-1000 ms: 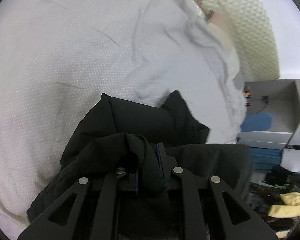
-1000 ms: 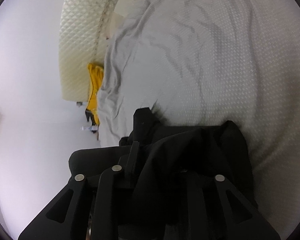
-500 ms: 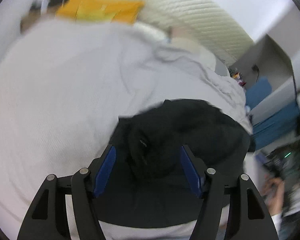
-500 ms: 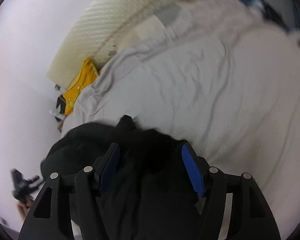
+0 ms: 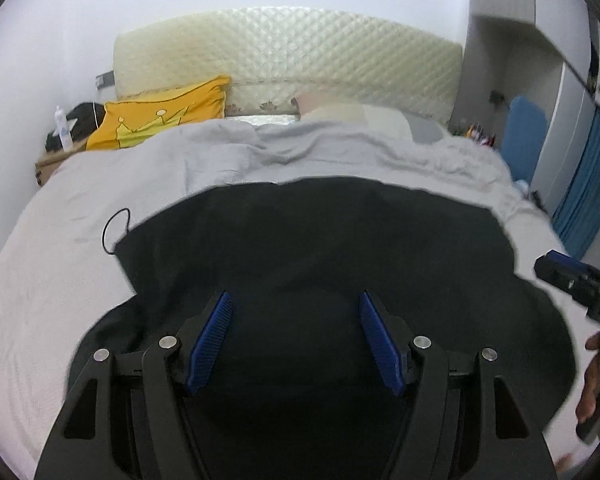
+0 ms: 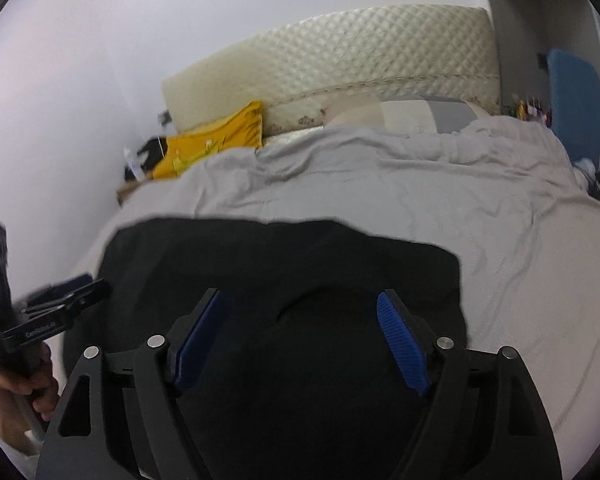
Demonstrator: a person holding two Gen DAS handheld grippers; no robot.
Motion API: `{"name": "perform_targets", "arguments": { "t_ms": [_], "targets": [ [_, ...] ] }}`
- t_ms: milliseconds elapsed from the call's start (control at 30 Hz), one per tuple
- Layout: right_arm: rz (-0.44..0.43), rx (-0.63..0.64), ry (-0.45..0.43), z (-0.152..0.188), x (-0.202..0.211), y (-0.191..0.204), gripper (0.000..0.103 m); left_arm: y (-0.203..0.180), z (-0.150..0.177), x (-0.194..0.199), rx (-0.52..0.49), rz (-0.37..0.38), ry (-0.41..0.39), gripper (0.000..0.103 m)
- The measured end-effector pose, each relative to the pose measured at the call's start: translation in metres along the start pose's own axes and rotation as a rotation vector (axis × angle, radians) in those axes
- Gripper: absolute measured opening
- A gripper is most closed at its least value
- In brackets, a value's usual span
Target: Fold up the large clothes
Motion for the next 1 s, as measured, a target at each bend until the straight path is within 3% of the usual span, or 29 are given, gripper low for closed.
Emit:
{"name": "perform_targets", "arguments": {
  "t_ms": [167,400,733,1000],
  "targets": [
    [0.034,0.065,0.019,0.022,-0.043,0.011,0.078,-0.007,0.006,-0.026,-0.020,-0.021,-0.043,0.067],
    [0.048,0.062,0.032,0.025,-0.059,0.005,0.080,0.003,0.003,-0.066,0.047,0.000,0.037,0.068],
    [0.102,0.066,0.089,0.027,-0.090,0.003,0.090,0.000,0.007,-0.100,0.025,-0.023,0.063,0.068],
    [0.091,0.050,0.099,0.029,-0.116,-0.005,0.097,0.006,0.010,-0.129,0.050,-0.011,0.083,0.069]
  ]
}}
Point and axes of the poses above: each gripper's, at about its wrist camera, not at the fingertips, and x roughly against the way its jaws point, y to its left, z to its underside, the point moved 1 cm from there along -x, roughly the way its jaws point, and after that the axes turned 13 degrees about -y, right-handed, at the moved point
